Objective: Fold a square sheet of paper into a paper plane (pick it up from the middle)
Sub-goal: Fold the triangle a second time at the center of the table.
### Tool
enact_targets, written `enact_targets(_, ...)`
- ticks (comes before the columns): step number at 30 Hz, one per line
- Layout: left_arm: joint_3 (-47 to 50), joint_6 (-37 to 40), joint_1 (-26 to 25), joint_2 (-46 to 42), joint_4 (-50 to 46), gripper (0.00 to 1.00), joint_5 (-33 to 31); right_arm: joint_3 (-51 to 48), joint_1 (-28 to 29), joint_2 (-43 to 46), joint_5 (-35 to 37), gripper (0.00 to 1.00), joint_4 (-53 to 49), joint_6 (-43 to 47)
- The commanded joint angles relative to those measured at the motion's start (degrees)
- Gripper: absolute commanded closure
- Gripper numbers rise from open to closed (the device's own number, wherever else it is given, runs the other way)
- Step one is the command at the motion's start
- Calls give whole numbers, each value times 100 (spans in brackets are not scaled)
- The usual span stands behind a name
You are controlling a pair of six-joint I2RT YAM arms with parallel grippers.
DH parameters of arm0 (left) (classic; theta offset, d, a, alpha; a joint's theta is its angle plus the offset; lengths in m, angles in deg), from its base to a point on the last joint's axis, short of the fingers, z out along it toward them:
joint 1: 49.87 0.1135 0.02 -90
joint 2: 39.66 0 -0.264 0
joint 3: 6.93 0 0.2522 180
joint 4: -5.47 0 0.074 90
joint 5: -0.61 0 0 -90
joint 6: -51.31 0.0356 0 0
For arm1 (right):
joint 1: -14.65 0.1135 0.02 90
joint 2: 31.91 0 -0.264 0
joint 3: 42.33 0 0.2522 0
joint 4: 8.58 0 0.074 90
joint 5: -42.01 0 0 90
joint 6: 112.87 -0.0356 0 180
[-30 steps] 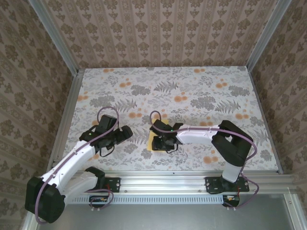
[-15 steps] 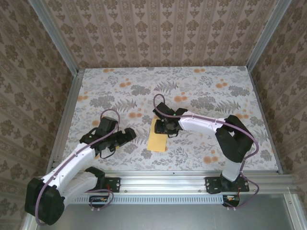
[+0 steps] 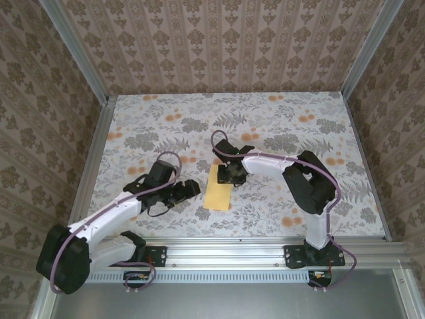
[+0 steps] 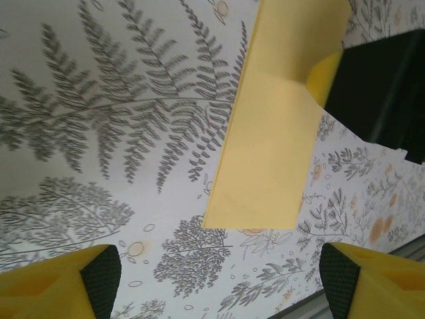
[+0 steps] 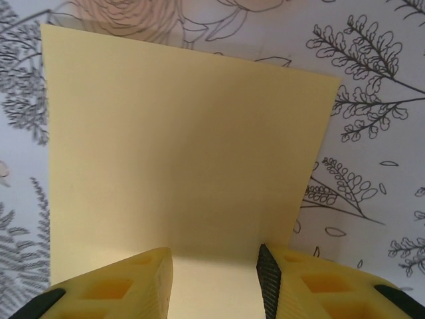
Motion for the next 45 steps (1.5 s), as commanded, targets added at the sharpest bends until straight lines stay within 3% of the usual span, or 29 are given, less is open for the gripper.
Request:
enact_targets(1,-51,-282,-219,304,471,19,194,67,-80,-158,-64,59,-171,113)
enact_targets(16,-136,-963,-730,1510,1433,26,499,-221,-318,-401,-578,59,240,-87)
enact_targets(45,-623,-490,-938,2122,953,22,530,-393,-338,-426,-741,60,378,-160)
